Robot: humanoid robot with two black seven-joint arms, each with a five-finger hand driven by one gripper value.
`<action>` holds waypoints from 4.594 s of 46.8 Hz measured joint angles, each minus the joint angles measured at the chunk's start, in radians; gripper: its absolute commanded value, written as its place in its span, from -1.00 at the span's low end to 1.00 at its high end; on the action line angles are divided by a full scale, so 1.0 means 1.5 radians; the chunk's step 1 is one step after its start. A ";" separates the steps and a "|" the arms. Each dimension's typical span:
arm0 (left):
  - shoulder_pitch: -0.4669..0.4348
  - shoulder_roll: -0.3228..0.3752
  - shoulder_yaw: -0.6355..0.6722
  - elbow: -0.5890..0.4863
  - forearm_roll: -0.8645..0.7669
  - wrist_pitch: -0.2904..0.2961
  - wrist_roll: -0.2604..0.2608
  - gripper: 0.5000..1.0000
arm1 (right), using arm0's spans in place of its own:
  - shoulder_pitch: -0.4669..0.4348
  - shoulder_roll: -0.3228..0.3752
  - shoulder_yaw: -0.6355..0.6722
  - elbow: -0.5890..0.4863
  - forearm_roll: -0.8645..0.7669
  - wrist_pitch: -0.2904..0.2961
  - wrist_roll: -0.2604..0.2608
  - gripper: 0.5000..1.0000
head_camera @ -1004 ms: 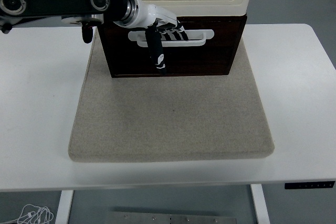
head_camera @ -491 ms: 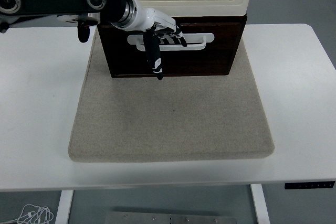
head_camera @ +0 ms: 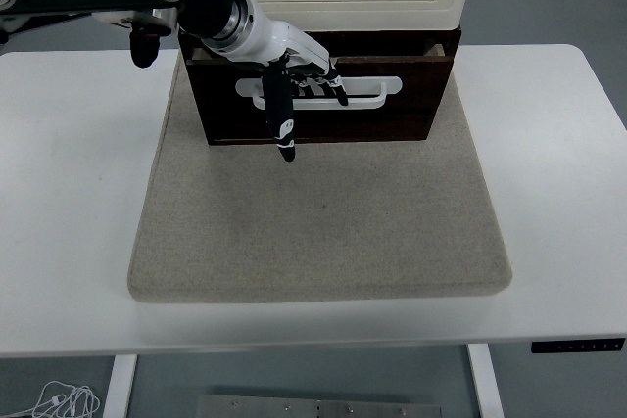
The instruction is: Open the drawer under the combination cabinet
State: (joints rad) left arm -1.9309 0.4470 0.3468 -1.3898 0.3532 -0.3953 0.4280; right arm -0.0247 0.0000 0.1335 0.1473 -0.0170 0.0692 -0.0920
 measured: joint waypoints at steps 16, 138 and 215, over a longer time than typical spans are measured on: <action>-0.011 0.004 -0.008 -0.002 -0.014 -0.035 0.000 1.00 | 0.000 0.000 0.000 0.000 0.000 0.001 0.000 0.71; -0.028 0.063 -0.600 0.745 -0.209 0.216 -0.252 1.00 | 0.000 0.000 0.000 0.000 0.000 0.000 0.000 0.71; 0.544 -0.122 -0.761 0.788 -0.505 0.071 -0.302 1.00 | -0.008 0.000 0.001 0.002 -0.001 0.008 0.000 0.71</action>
State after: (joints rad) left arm -1.1154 0.2642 -0.7950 -0.2073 -0.4045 -0.2893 -0.0252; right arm -0.0363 0.0000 0.1345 0.1504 -0.0187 0.0814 -0.0920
